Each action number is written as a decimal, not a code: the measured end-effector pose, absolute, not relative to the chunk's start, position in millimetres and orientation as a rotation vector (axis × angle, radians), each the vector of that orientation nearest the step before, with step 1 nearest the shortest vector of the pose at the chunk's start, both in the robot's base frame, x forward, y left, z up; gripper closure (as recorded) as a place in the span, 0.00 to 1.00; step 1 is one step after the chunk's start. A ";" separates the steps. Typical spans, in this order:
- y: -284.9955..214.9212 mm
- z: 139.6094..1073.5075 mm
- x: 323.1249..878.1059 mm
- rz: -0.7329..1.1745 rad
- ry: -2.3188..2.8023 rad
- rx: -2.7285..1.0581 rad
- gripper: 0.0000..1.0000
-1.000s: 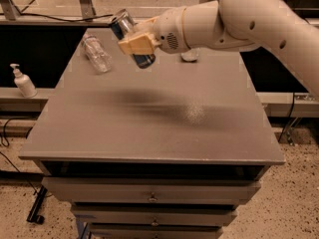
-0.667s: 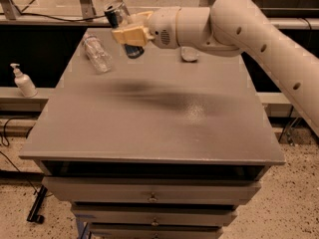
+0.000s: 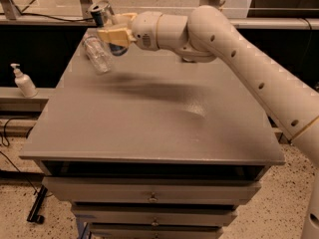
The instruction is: Move redbull can near water bottle
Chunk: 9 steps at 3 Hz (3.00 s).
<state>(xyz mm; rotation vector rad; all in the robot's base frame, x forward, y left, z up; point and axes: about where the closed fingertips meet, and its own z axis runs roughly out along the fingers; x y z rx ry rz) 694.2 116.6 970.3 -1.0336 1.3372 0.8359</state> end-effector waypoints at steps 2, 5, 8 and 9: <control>152.8 927.3 711.0 0.831 1.348 -1.057 1.00; 150.5 878.5 720.5 0.835 1.415 -1.038 1.00; 147.7 877.9 720.2 0.833 1.431 -1.036 0.36; 125.3 861.7 716.5 0.801 1.488 -1.023 0.13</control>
Offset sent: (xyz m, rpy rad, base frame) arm 0.0282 0.0477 -0.0704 -0.0417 0.0097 0.0053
